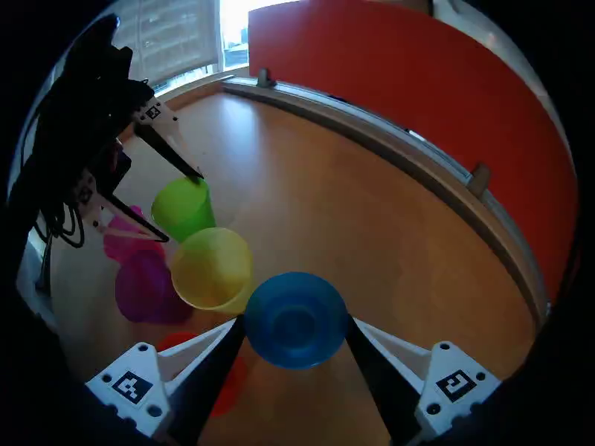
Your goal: Pour water
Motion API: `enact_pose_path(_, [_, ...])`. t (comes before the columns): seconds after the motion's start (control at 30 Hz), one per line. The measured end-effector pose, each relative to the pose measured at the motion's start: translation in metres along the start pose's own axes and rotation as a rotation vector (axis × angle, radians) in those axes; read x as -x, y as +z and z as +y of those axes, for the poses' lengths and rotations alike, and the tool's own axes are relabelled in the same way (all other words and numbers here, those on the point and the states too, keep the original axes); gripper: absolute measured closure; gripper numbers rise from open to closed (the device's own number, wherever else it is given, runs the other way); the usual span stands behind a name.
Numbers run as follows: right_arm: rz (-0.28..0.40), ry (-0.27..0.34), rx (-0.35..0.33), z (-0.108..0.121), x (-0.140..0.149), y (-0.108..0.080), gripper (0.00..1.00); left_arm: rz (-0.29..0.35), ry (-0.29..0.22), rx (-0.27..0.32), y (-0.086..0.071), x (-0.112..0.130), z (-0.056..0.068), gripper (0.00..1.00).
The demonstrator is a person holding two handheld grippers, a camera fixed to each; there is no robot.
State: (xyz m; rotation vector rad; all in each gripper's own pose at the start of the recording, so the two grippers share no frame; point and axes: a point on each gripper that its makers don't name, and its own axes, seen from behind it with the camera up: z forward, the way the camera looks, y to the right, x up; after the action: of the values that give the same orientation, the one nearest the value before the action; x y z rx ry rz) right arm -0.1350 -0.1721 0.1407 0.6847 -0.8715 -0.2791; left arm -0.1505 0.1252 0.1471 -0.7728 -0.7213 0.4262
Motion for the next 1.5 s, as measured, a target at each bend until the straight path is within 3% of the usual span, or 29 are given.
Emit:
enact_pose_path(0.6, [0.046, 0.033, -0.016, -0.001, 0.002, 0.0, 0.06, 0.018, -0.028, -0.005, 0.005, 0.002, 0.0, 0.05])
enact_pose_path(1.0, [0.073, 0.041, -0.016, -0.002, 0.003, 0.002, 0.07, 0.033, -0.049, -0.005, 0.004, -0.001, -0.002, 0.11])
enact_pose_path(1.5, [0.118, 0.063, -0.024, -0.005, 0.001, 0.001, 0.07, 0.079, -0.06, -0.032, -0.01, -0.011, -0.013, 0.11])
